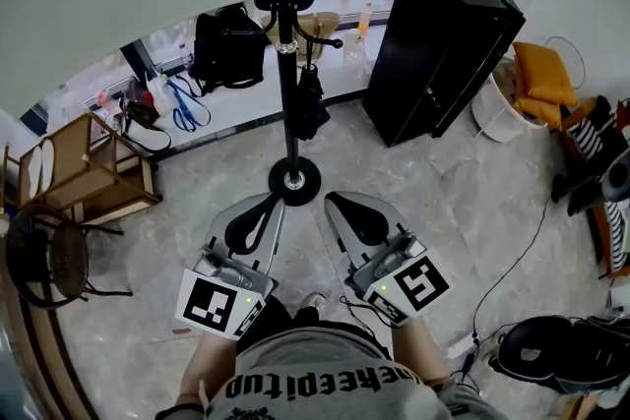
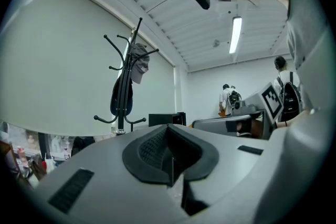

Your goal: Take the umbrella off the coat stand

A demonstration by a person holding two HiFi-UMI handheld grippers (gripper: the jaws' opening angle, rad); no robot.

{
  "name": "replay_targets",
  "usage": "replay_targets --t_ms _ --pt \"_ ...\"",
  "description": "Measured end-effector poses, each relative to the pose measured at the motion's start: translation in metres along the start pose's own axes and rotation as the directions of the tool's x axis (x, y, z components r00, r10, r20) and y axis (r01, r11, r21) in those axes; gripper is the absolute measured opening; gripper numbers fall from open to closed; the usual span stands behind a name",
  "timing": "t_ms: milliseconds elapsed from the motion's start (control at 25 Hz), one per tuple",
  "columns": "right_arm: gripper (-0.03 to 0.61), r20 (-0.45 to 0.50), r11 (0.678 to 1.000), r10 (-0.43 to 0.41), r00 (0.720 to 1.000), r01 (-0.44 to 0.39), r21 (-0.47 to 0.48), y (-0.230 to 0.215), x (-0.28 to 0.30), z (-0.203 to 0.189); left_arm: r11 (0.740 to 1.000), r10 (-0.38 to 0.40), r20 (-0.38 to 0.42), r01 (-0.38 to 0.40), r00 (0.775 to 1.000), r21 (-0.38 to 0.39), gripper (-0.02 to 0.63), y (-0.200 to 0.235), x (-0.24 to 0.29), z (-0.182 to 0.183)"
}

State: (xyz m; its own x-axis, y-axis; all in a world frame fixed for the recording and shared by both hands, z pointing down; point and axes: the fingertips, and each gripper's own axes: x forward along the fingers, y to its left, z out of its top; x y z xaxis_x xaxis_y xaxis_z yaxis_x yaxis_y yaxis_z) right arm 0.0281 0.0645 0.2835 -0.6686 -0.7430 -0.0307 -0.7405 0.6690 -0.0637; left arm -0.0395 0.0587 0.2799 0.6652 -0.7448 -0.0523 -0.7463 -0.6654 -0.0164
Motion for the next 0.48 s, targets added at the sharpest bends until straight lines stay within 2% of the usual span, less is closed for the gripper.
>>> replay_targets --t_ms 480 --pt "0.011 -0.011 0.999 -0.017 1.0 0.018 0.034 -0.021 0.012 -0.009 1.0 -0.017 -0.034 0.017 0.999 0.0 0.015 0.01 0.021 -0.008"
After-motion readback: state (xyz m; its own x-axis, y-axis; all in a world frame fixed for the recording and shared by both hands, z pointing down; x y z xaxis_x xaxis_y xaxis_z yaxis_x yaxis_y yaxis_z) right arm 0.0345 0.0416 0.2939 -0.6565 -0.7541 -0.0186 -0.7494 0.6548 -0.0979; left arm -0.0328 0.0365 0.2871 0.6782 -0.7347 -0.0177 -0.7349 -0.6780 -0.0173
